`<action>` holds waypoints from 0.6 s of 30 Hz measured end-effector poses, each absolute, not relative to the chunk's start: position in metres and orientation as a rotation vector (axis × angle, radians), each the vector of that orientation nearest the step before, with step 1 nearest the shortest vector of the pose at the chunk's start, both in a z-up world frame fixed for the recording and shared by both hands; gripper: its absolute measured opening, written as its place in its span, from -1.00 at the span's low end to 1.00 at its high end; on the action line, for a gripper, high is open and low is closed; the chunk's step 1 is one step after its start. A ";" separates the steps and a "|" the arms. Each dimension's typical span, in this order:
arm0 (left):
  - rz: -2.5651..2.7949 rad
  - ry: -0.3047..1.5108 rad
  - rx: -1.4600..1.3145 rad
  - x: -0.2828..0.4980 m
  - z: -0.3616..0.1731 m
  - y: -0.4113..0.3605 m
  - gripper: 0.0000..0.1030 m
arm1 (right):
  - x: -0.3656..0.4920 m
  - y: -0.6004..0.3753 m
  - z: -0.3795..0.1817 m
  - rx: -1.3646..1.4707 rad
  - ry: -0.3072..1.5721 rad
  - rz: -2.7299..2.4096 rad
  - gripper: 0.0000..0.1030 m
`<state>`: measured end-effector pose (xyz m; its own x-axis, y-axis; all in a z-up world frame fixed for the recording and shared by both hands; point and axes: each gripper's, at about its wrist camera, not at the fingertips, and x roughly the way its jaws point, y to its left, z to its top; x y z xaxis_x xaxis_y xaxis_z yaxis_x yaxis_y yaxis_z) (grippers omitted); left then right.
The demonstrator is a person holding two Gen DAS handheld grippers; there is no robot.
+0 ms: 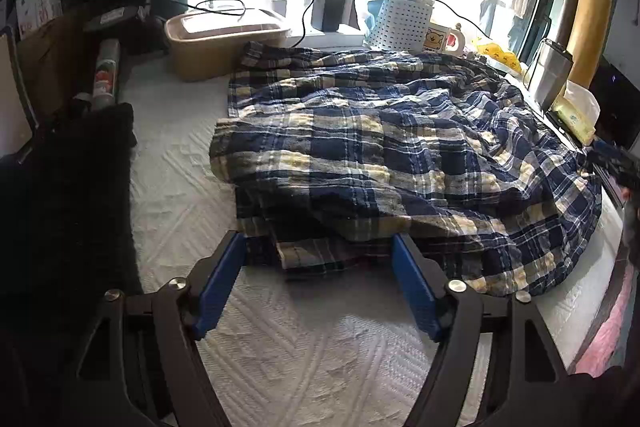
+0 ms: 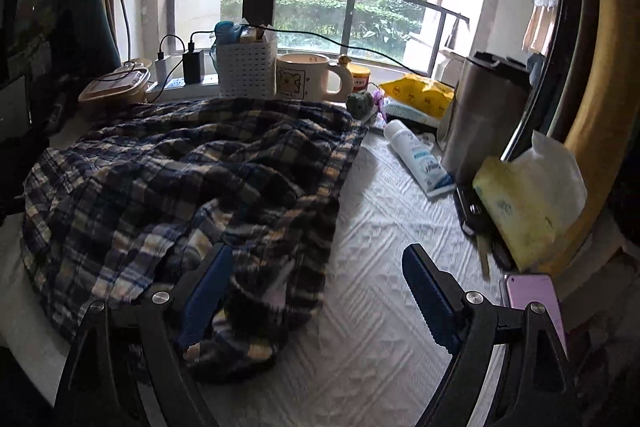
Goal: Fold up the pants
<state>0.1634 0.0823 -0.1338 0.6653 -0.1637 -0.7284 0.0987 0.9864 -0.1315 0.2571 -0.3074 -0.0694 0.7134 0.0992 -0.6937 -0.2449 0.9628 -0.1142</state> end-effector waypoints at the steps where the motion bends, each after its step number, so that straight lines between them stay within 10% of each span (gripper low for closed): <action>1: -0.153 0.837 -0.080 0.164 -0.135 0.082 -0.01 | 0.253 -0.310 -0.072 -0.195 0.758 0.196 0.70; 8: -0.160 0.878 -0.093 0.171 -0.142 0.084 -0.32 | 0.236 -0.316 -0.086 -0.183 0.775 0.227 0.57; 9: -0.149 0.879 -0.093 0.171 -0.142 0.085 -0.70 | 0.235 -0.316 -0.087 -0.179 0.773 0.235 0.54; 12: -0.152 0.868 -0.072 0.167 -0.140 0.081 -0.96 | 0.235 -0.313 -0.089 -0.164 0.764 0.264 0.39; 18: -0.162 0.826 -0.086 0.144 -0.124 0.076 -0.96 | 0.237 -0.303 -0.089 -0.166 0.745 0.307 0.12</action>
<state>0.1441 0.0764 -0.1242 0.6665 -0.1771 -0.7241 0.1105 0.9841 -0.1389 0.2374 -0.3027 -0.0891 0.6928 0.2154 -0.6882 -0.3324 0.9423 -0.0397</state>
